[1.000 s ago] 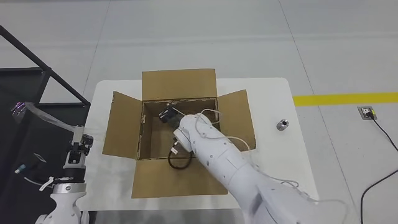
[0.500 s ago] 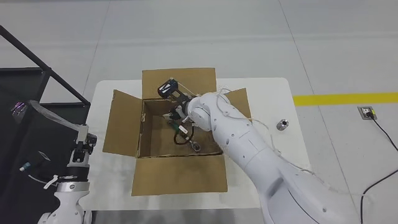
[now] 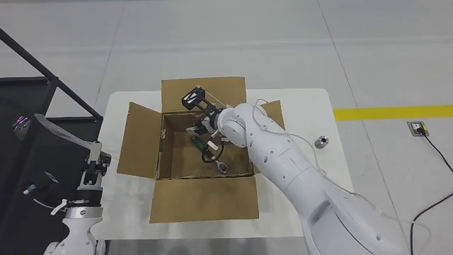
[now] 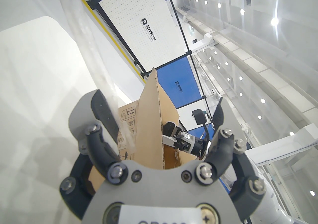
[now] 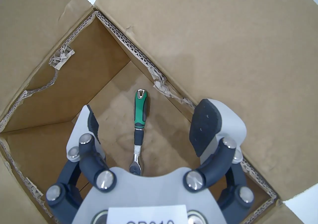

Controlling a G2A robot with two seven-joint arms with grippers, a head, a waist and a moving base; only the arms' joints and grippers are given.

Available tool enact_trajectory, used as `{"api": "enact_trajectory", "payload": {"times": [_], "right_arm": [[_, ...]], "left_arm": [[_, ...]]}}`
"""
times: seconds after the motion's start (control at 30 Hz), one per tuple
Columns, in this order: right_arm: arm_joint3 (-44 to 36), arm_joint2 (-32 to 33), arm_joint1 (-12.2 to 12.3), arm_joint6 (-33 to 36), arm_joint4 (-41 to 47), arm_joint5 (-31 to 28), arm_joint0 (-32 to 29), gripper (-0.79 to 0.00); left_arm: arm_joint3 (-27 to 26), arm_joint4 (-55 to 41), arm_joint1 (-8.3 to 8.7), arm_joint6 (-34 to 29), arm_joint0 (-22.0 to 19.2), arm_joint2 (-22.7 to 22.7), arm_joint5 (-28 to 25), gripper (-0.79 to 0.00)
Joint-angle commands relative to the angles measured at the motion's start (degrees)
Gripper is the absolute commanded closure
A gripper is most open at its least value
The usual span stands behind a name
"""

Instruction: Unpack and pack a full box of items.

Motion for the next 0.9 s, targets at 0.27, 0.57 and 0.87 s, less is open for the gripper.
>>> {"api": "enact_trajectory", "payload": {"times": [0.27,0.57,0.87], "right_arm": [[-0.01,0.0,0.0,0.0,0.0,0.0,0.0,-0.785],[-0.96,0.63,0.54,-2.82,-0.63,-5.04,-2.29,-0.785],[-5.18,3.93,4.66,-13.83,-4.02,-18.7,-3.92,-0.785]], "left_arm": [[-1.1,1.52,-0.19,1.18,0.86,1.29,0.46,-0.785],[-1.32,2.91,-0.25,1.21,1.29,2.06,0.48,-0.785],[-1.45,3.28,-0.28,1.01,1.25,2.29,0.79,-0.785]]}}
